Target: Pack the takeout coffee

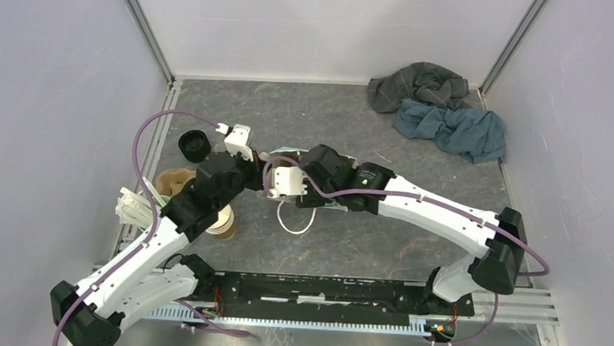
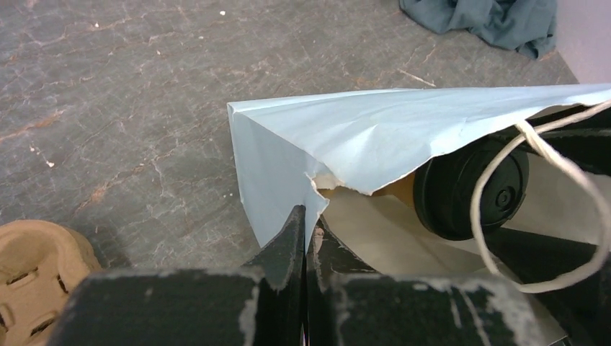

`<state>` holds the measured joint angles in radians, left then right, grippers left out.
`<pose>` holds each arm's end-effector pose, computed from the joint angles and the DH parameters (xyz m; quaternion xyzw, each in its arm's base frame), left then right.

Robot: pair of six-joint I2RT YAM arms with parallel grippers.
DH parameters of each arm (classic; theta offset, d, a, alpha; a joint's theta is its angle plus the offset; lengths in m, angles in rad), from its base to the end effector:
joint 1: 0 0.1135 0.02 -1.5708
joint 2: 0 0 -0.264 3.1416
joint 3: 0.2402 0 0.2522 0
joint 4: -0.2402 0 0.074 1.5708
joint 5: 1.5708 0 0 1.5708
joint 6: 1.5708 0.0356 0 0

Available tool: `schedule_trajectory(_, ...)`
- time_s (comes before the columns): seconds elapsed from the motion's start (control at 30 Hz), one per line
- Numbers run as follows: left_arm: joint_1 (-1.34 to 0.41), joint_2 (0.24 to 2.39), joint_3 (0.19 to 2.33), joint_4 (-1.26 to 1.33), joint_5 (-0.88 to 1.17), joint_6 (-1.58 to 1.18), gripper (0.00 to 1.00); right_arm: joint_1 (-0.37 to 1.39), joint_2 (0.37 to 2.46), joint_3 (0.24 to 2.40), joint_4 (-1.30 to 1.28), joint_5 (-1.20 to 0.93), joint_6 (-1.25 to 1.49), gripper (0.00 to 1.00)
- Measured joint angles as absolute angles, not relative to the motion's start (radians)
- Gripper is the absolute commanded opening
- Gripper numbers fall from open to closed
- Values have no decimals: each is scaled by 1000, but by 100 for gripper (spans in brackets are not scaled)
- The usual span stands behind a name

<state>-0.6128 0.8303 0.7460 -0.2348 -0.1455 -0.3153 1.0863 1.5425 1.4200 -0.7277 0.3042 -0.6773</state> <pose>0.1623 -0.1078 0.3133 0.0777 0.8057 -0.2088 0.5488 0.1651 0.2908 0.3259 -0.6800 0.6293 -0.0681 0.3700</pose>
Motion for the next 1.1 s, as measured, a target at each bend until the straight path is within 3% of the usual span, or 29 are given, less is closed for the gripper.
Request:
schedule_trajectory(0.3, -613, 756, 627, -115, -149, -300, 2, 1036, 1471, 1312, -648, 202, -801, 0)
schedule_trajectory(1.1, -613, 787, 679, -177, -105, -297, 2, 935, 1464, 1254, -541, 44, -1073, 0)
